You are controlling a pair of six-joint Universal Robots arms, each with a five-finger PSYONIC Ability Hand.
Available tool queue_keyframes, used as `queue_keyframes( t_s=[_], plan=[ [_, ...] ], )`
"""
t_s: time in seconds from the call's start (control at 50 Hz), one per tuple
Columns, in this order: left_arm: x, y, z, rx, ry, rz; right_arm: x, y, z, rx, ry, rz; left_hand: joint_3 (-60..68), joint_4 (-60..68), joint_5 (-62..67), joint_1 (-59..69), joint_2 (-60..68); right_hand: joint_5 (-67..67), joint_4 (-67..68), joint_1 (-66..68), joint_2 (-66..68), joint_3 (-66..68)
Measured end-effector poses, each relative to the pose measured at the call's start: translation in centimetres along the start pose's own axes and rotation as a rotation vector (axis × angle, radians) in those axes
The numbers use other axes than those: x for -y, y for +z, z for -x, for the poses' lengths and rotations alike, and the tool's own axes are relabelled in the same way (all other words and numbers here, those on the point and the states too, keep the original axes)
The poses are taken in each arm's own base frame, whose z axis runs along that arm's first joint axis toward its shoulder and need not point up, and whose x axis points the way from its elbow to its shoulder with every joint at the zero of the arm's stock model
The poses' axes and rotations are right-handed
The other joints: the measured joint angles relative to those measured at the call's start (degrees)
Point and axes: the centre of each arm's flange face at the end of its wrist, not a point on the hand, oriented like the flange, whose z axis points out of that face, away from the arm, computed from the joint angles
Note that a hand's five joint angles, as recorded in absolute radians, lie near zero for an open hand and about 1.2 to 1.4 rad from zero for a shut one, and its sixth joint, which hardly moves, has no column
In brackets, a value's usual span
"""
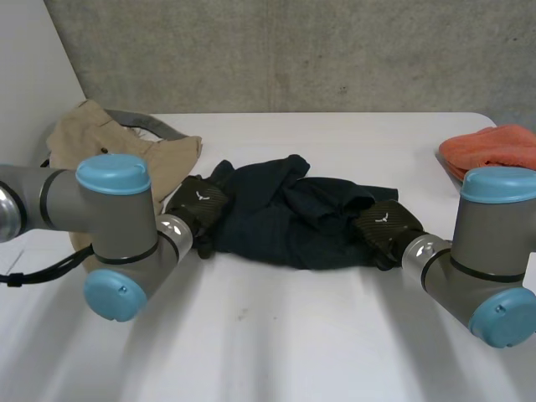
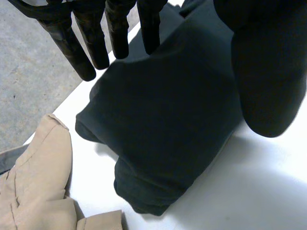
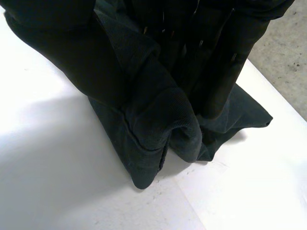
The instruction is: Fold the laundry.
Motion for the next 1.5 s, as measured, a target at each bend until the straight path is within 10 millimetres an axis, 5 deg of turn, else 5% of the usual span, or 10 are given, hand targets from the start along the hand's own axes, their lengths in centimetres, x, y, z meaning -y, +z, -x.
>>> queue_keyframes(
  t_s=[0.16, 0.24, 0.34, 0.52, 0.72, 0.8, 0.88, 1.02, 1.32, 1.5],
  plan=[
    [-0.1, 1.2, 0.5, 0.036, 0.03, -0.012, -0.2, -0.5, 0.2, 0.006, 0.003, 0.012, 5.55, 4.83, 5.2, 5.71, 5.56, 0.0, 0.0, 0.0, 0.0, 0.27],
    [0.4, 1.7, 0.7, 0.052, 0.036, -0.032, -0.3, -1.0, 0.1, 0.004, 0.006, 0.017, 40.52, 41.0, 40.22, 44.07, 41.02, 0.0, 0.0, 0.0, 0.0, 0.27],
    [1.4, 1.1, 0.6, 0.037, 0.038, -0.034, 0.1, -2.0, -0.5, -0.024, 0.007, 0.016, 51.72, 51.66, 49.27, 49.29, 52.28, 0.0, 0.01, 0.0, 0.0, 0.27],
    [6.5, -4.6, -0.8, 0.003, -0.012, -0.065, 3.1, -2.5, -5.1, -0.185, -0.022, -0.101, 51.86, 51.78, 49.27, 49.29, 52.34, 0.0, 0.03, 0.44, 0.0, 0.27],
    [11.0, -10.4, -4.2, 0.0, -0.224, -0.146, 9.7, 2.1, -9.7, -0.288, -0.141, -0.446, 52.17, 52.07, 49.27, 49.29, 52.56, 0.54, 0.16, 0.64, 0.0, 0.27],
    [11.2, -11.1, -6.9, -0.058, -0.305, -0.145, 11.0, 4.6, -9.1, -0.254, -0.157, -0.547, 49.27, 49.14, 48.54, 48.14, 48.87, 0.56, 0.15, 1.15, 0.0, 0.27],
    [10.9, -11.0, -9.6, -0.133, -0.383, -0.113, 10.9, 7.1, -7.3, -0.198, -0.15, -0.628, 10.97, 10.31, 11.37, 8.43, 10.12, -8.31, -10.45, -4.01, -9.95, -9.83],
    [9.7, -10.6, -10.8, -0.167, -0.461, 0.001, 9.2, 9.0, -4.8, -0.154, -0.076, -0.657, -3.77, -4.28, -2.49, -4.24, -4.09, -52.99, -54.76, -47.68, -54.07, -54.36],
    [9.6, -11.4, -1.0, 0.014, -0.497, -0.022, 9.5, 0.0, -10.3, -0.41, 0.289, -0.439, -3.77, -4.28, -2.49, -4.4, -4.23, -53.73, -56.56, -48.18, -55.73, -56.03],
    [6.4, -10.5, 0.0, -0.019, -0.479, 0.02, 7.2, -5.0, -10.3, -0.351, 0.461, -0.148, -3.7, -4.15, -2.47, -4.23, -4.22, -53.73, -56.55, -48.17, -55.7, -56.01]
  ],
)
